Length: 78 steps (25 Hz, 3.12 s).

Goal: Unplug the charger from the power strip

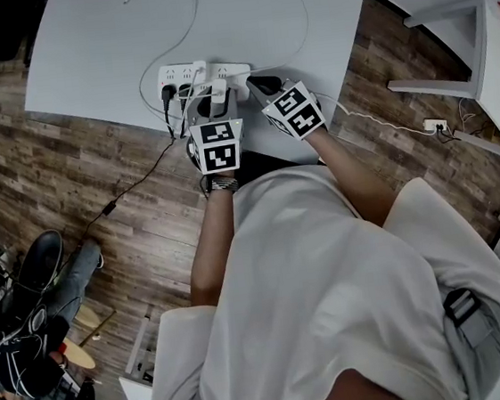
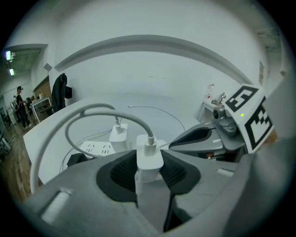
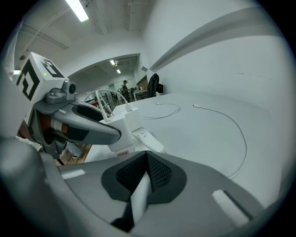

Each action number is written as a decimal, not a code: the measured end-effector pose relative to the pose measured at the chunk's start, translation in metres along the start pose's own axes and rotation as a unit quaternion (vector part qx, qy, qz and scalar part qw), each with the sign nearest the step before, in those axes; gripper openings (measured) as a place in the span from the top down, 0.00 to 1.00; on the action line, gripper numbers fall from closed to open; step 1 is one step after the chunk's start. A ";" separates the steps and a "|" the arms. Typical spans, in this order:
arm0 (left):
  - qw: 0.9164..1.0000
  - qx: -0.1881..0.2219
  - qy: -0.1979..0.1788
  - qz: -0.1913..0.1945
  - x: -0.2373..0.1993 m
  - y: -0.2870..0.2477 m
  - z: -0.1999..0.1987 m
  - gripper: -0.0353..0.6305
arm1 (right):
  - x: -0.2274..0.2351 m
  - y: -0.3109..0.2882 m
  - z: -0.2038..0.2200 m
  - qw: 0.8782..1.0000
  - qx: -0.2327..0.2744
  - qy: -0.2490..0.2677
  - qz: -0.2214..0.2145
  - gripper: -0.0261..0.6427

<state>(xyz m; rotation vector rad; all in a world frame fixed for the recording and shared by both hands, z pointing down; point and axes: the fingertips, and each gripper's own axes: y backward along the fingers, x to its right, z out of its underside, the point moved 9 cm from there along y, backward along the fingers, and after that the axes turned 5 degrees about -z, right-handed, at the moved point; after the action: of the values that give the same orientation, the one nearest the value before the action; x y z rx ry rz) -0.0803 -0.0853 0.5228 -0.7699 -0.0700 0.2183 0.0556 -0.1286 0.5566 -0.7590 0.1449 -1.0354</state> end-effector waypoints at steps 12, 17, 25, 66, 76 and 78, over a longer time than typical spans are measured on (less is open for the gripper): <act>0.999 0.004 0.039 0.018 -0.005 0.002 0.000 0.73 | -0.002 0.001 0.001 1.000 0.003 0.003 0.002 0.96; 1.000 0.001 -0.020 -0.003 0.001 0.003 -0.002 0.73 | -0.003 0.001 0.000 1.000 0.002 0.002 0.001 0.96; 0.999 0.007 0.039 0.019 -0.005 0.002 0.000 0.73 | -0.002 0.002 0.001 1.000 0.003 0.002 0.001 0.96; 0.998 0.012 0.063 0.028 -0.007 0.007 0.000 0.73 | -0.004 0.003 0.004 1.000 0.005 0.006 0.003 0.96; 1.000 0.006 -0.001 0.007 0.000 0.008 -0.002 0.73 | -0.005 0.002 0.004 1.000 0.005 0.008 0.004 0.96; 1.000 0.005 -0.012 0.003 0.002 0.008 -0.001 0.73 | -0.005 0.003 0.005 1.000 0.006 0.009 0.004 0.96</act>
<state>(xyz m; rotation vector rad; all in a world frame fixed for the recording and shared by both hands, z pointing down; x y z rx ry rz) -0.0797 -0.0797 0.5163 -0.7569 -0.0884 0.2333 0.0575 -0.1212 0.5574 -0.7380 0.1570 -1.0355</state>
